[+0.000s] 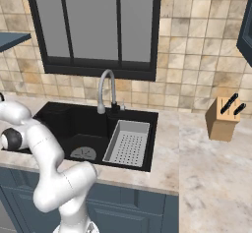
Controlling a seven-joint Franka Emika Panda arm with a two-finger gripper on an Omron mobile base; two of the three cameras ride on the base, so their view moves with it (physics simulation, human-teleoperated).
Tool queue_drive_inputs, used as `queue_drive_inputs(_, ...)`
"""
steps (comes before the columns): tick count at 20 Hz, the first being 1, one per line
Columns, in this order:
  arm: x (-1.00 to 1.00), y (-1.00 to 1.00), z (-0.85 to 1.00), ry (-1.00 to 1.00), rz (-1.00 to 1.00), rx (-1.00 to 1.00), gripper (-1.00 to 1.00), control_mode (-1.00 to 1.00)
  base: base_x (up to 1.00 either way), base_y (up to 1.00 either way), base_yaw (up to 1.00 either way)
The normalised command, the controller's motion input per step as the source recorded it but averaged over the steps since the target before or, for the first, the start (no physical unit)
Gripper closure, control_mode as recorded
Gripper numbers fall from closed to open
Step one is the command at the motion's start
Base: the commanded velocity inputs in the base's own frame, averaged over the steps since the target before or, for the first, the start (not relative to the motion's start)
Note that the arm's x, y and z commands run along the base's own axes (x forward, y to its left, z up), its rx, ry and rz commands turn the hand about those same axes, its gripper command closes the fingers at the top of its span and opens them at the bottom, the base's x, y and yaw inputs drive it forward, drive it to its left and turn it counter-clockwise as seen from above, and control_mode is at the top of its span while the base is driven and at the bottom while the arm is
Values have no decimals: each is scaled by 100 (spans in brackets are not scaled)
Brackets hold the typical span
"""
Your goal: Pick up all produce items and place them in the sink. Turn on the sink faucet to wash them. Then turn the sink off and put them in the tray.
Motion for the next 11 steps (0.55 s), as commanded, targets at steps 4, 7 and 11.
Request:
queue_drive_inputs(4, 0, 4, 54, 7, 0, -10, -100, -100, 0, 0, 0)
queue_drive_inputs(7, 0, 0, 72, 10, 0, -2, -100, -100, 0, 0, 0)
queue_drive_inputs(11, 0, 0, 71, 9, 0, 0, -100, -100, 0, 0, 0)
